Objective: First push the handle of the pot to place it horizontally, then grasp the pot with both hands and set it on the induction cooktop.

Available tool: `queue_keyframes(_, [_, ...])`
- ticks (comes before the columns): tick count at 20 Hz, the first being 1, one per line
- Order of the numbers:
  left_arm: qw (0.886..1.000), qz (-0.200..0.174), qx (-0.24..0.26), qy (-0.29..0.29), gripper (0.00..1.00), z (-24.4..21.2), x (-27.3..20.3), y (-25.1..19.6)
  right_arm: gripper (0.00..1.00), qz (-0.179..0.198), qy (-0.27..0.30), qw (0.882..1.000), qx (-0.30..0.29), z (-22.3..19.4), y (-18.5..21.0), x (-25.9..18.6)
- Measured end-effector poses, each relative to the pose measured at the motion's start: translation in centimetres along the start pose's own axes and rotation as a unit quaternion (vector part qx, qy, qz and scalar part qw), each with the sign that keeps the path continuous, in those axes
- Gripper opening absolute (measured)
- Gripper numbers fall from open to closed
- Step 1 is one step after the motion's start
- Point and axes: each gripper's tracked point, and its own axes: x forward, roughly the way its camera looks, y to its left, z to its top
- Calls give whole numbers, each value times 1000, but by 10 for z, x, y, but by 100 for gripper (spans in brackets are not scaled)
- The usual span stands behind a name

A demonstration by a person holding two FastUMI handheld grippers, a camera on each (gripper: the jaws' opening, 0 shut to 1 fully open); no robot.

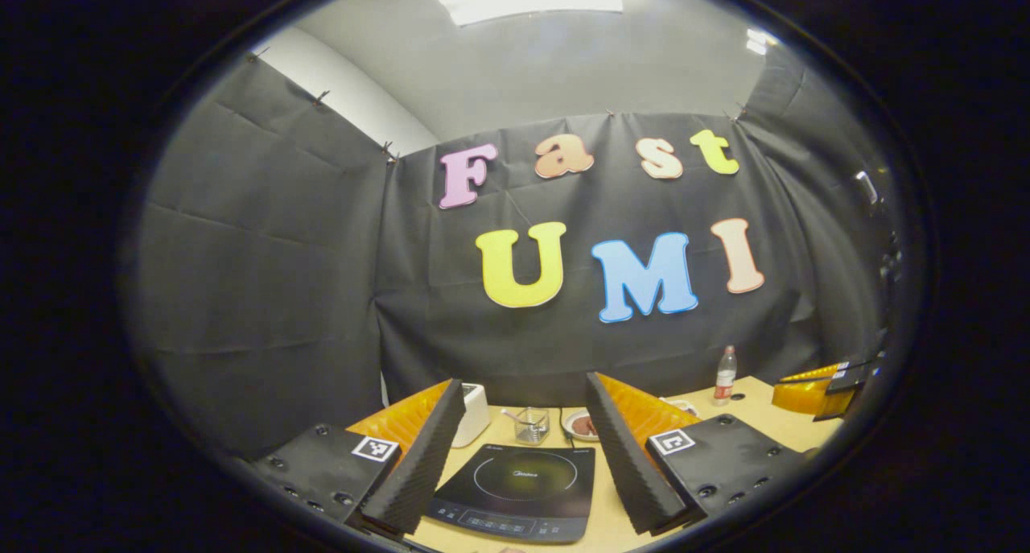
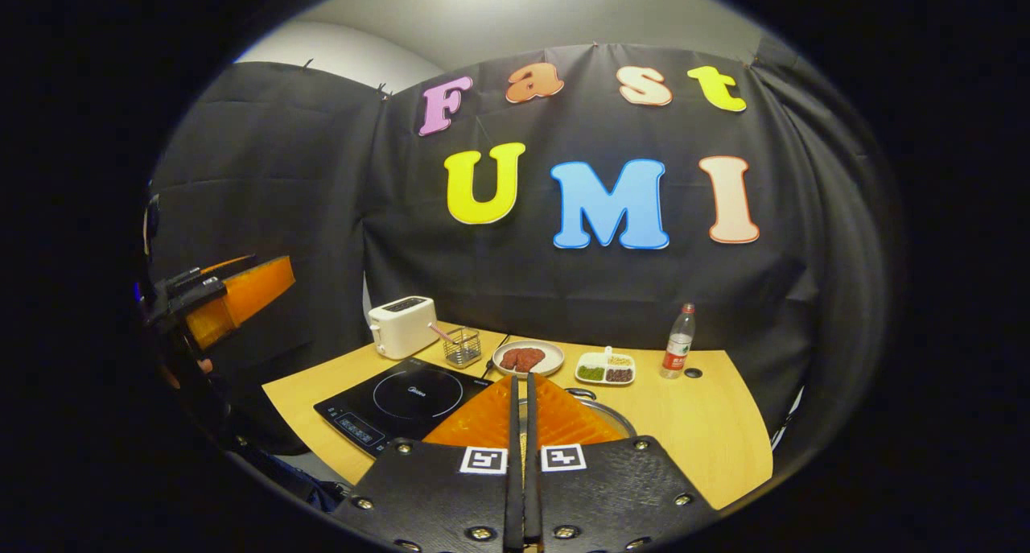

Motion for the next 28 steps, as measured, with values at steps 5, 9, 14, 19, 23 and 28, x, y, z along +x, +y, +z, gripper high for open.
queue_keyframes(5, [1000,6,-10,-2,98,-5,16,26,1,38,52,998,6,-27,33,26])
queue_keyframes(9, [1000,14,-9,-1,98,-12,26,49,1,52,105,993,27,-59,51,45])
queue_keyframes(14, [999,23,-21,10,98,-30,40,73,1,52,166,984,44,-98,64,64])
queue_keyframes(19, [999,21,-25,20,90,-47,58,86,2,53,233,969,70,-140,74,73])
queue_keyframes(23, [999,13,-36,24,90,-58,75,93,1,53,289,951,92,-173,82,77])
queue_keyframes(28, [999,-2,-45,30,90,-71,93,96,2,44,359,924,121,-211,88,81])
